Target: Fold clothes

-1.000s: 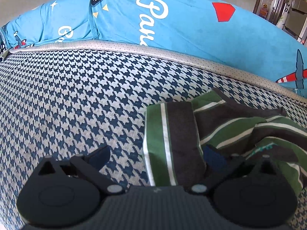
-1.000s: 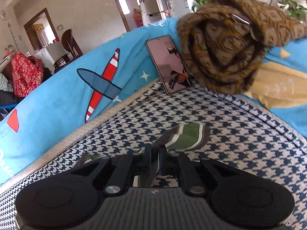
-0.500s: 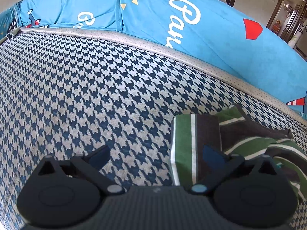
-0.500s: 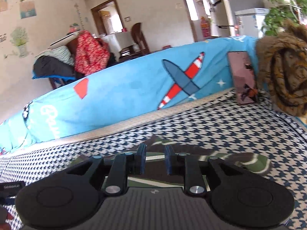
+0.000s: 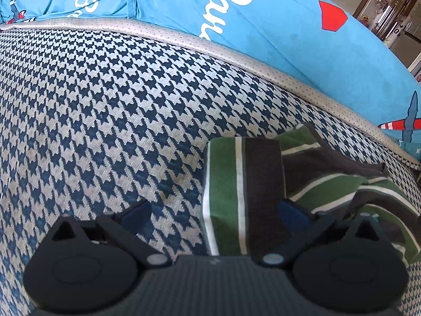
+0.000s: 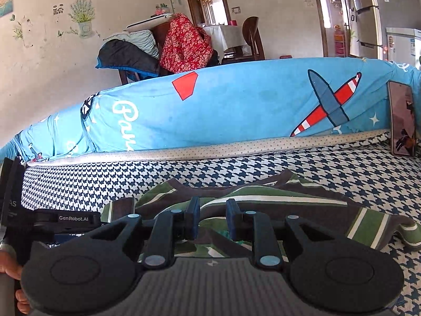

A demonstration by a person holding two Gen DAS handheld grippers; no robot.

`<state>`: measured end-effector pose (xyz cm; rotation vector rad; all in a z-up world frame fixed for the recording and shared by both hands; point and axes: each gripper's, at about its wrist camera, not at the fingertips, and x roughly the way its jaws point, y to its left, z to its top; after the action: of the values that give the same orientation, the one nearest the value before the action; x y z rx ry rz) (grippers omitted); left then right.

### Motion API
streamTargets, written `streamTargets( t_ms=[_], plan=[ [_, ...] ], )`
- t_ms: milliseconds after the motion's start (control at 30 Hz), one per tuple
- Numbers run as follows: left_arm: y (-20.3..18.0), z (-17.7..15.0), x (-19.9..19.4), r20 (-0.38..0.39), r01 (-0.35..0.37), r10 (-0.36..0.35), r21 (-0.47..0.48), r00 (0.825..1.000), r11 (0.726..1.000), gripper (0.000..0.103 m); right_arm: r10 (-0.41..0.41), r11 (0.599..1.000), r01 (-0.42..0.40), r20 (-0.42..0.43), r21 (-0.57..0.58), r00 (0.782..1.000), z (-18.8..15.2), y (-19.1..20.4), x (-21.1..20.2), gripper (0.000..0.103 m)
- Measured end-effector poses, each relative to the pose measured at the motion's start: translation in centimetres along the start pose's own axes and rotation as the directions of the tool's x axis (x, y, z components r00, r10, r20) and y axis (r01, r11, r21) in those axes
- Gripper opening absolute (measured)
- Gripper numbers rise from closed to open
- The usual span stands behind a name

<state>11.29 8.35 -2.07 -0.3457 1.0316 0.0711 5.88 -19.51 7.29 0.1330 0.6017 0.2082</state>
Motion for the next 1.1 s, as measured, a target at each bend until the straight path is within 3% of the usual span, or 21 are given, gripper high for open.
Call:
streamTargets(
  t_ms=[200,333,400,467,633,867,1067,1100],
  plan=[
    [0.0,0.3,1.0,0.008,0.013,-0.013,0.008,1.0,1.0,0.102,-0.001,1.0,0.001,-0.002,0.01,1.0,0.3,-0.4,0.0,0.021],
    [-1.0,0.2,1.3,0.033,-0.013,0.012,0.041,0.999,0.999,0.094,-0.004,1.0,0.004,0.0,0.011,1.0,0.4,-0.5,0.0,0.021],
    [-1.3,0.3,1.2,0.044,0.014,-0.016,0.048,0.999,0.999,0.089,-0.004,1.0,0.004,0.001,0.014,1.0,0.5,-0.6,0.1,0.021],
    [-1.5,0.5,1.1,0.055,0.048,-0.051,0.053,0.997,0.997,0.073,-0.003,1.0,0.003,0.001,0.017,1.0,0.5,-0.6,0.1,0.021],
    [-1.6,0.6,1.0,0.059,0.104,-0.108,0.059,0.992,0.993,0.064,-0.005,1.0,0.005,-0.003,0.027,1.0,0.5,-0.6,0.3,0.022],
    [-0.9,0.7,1.4,0.048,0.15,-0.152,0.049,0.987,0.987,0.022,-0.002,0.999,0.002,-0.005,0.054,1.0,0.8,-1.0,0.4,0.022],
    [-1.3,0.5,1.1,0.091,0.098,-0.103,0.052,0.991,0.994,0.007,-0.007,0.997,0.007,-0.003,0.076,1.0,0.9,-1.2,0.5,0.021],
    [-1.7,0.4,0.8,0.117,0.063,-0.071,0.073,0.991,0.995,0.006,-0.009,0.997,0.009,-0.002,0.077,1.0,1.0,-1.3,0.5,0.022]
  ],
)
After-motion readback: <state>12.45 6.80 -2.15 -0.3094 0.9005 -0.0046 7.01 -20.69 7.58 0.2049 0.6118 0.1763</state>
